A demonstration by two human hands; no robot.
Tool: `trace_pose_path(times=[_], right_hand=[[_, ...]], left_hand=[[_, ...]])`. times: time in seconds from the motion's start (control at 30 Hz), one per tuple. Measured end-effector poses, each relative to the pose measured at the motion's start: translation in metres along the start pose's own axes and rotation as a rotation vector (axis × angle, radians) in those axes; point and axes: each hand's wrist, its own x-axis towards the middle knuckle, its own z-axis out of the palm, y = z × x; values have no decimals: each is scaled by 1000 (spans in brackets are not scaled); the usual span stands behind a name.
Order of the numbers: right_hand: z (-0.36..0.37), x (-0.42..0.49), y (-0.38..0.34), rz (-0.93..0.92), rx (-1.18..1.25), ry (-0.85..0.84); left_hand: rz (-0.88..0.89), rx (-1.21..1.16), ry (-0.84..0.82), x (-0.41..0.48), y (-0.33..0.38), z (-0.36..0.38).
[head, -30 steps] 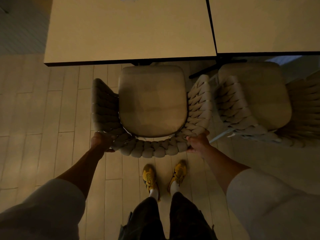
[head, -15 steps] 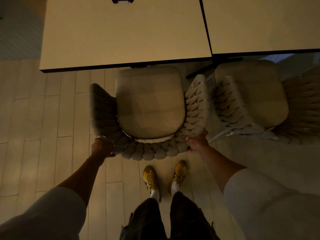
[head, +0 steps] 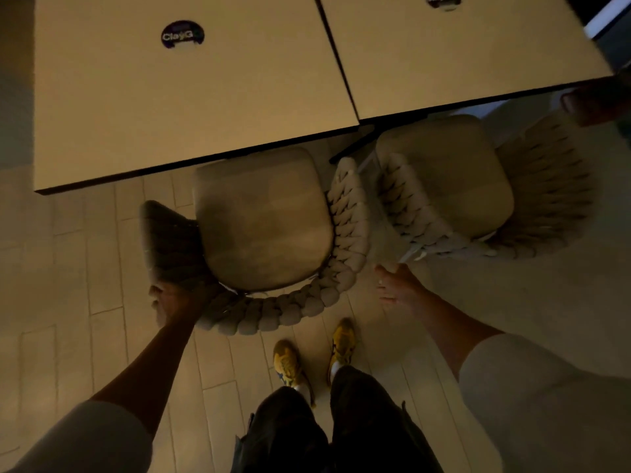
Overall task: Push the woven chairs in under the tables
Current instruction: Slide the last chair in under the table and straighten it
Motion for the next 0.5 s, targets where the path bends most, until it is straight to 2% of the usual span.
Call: trace_pose_path(times=[0.1, 0.2, 0.33, 0.4, 0.43, 0.5], right_hand=[[-58, -3, 2, -50, 27, 63], [-120, -1, -4, -55, 54, 134], [-204, 10, -11, -67, 123, 261], [-250, 19, -18, -114, 94, 285], [-275, 26, -23, -137, 81, 328], [-323, 42, -33, -159, 18, 482]], left_hand=[[213, 103, 0, -15, 49, 7], [423, 74, -132, -37, 102, 36], [527, -9, -366, -94, 178, 88], [615, -4, -416, -120, 214, 120], [670, 7, -430, -136, 234, 137], [659, -11, -479, -164, 272, 175]])
